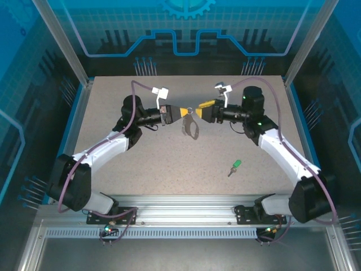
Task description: Put the keys on the keyring
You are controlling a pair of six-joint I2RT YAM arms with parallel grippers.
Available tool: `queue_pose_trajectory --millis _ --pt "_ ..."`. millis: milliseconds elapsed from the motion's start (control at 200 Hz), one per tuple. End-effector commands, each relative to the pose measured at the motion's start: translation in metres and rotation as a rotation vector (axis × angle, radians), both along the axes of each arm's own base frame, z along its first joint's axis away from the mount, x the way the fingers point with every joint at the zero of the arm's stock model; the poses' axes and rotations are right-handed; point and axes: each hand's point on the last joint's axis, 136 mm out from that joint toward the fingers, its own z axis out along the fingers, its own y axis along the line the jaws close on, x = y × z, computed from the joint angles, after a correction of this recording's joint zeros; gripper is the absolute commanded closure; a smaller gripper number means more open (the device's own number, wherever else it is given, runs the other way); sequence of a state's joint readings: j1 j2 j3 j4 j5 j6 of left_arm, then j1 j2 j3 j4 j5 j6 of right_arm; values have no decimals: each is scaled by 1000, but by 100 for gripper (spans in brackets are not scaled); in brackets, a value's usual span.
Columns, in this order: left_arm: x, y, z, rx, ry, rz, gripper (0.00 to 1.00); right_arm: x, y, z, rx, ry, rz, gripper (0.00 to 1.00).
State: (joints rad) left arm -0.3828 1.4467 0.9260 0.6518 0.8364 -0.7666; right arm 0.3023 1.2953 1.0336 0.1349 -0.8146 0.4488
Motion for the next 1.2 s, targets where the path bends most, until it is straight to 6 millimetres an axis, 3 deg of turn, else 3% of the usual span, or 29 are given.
queue_pose_trajectory --millis 0,195,495,690,1195 --pt "-9 -1 7 15 -92 -31 100 -6 -15 12 16 -20 -55 49" --pt "-14 -1 8 60 -150 -51 100 -9 -11 9 30 4 -48 49" --pt "-22 -1 14 119 -197 -87 100 -13 20 1 15 3 48 49" --pt "-23 -2 16 117 -197 -96 100 -15 30 -6 8 9 80 51" --pt "-23 -4 15 116 -189 -113 100 -14 37 -9 11 9 95 71"
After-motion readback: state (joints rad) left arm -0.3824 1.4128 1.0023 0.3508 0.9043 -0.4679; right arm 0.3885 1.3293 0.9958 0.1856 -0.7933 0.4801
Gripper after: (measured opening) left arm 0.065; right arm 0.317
